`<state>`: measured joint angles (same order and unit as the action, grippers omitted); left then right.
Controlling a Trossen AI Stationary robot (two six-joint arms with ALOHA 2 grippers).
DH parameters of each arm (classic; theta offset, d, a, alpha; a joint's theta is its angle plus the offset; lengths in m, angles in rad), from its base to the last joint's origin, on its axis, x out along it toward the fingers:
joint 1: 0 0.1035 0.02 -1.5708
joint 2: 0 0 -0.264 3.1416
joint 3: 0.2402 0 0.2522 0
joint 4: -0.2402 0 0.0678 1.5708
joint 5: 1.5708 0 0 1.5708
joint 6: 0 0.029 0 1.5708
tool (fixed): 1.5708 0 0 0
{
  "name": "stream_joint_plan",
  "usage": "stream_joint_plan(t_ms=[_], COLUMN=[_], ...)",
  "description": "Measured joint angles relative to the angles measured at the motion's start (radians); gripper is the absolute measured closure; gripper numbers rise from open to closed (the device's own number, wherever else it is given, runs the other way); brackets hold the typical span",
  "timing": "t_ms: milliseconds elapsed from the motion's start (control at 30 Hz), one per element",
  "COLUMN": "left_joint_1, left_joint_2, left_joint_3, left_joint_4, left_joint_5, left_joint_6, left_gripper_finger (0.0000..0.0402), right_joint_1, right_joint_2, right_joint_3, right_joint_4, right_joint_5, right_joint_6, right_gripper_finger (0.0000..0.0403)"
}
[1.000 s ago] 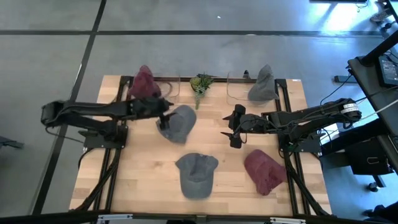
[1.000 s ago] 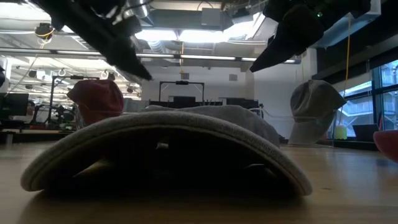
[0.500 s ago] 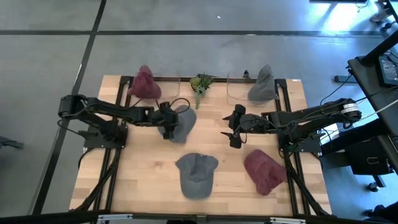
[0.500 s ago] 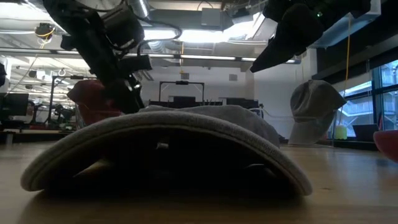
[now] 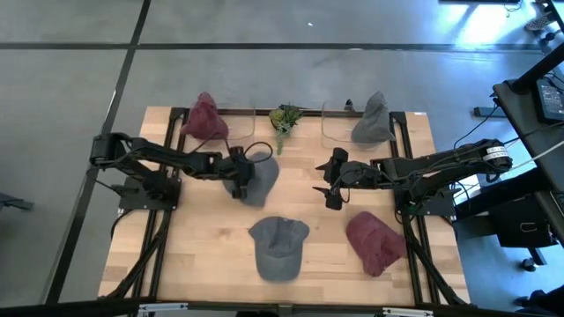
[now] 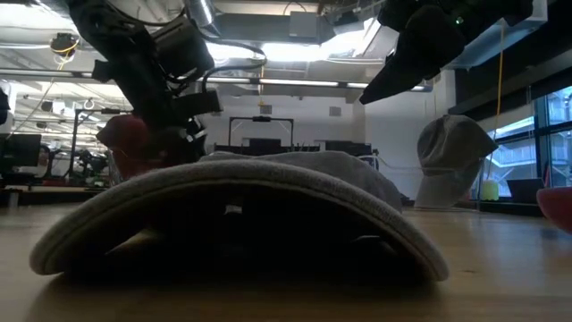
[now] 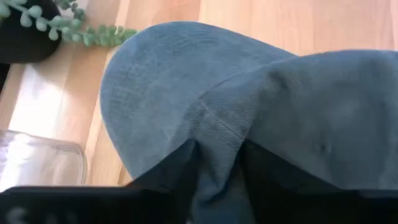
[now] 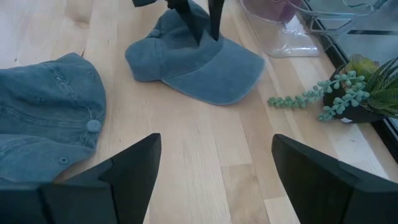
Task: Pick & Place hat
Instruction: Put the top gray cap into the right transparent bin
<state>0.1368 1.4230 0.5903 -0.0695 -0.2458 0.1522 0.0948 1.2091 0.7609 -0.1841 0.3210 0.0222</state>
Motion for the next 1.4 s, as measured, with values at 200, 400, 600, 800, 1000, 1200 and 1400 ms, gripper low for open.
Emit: stream_joint_plan(t_ms=[200, 400, 600, 800, 1000, 1200, 1400], left_joint_1=[0.012, 0.023, 0.022, -0.005, -0.032, -0.053, -0.053], left_joint_2=[-0.018, -0.058, -0.108, -0.119, -0.119, -0.115, -0.115], left_joint_3=[0.042, 0.138, 0.164, 0.165, 0.165, 0.165, 0.165], left_joint_4=[-0.013, -0.004, 0.196, 0.492, 0.686, 0.759, 0.765], left_joint_5=[0.005, -0.135, -0.318, -0.357, -0.345, -0.286, -0.293], left_joint_6=[-0.099, -0.234, -0.296, -0.194, -0.109, -0.082, -0.077], left_gripper_finger=[0.0392, 0.0397, 0.0398, 0.0398, 0.0398, 0.0398, 0.0398], right_joint_1=[0.0, 0.0, 0.002, 0.009, -0.008, -0.01, -0.009], right_joint_2=[0.0, 0.0, 0.0, 0.001, 0.006, 0.039, 0.137], right_joint_3=[0.0, 0.0, -0.022, -0.251, -0.402, -0.382, -0.305], right_joint_4=[0.0, 0.008, 0.164, 0.753, 1.107, 1.128, 1.128], right_joint_5=[0.0, -0.003, 0.07, 0.13, 0.131, 0.12, 0.086], right_joint_6=[0.005, 0.089, 0.155, 0.205, 0.258, 0.181, 0.1], right_gripper_finger=[0.0097, 0.0097, 0.0097, 0.0097, 0.0097, 0.0097, 0.0097])
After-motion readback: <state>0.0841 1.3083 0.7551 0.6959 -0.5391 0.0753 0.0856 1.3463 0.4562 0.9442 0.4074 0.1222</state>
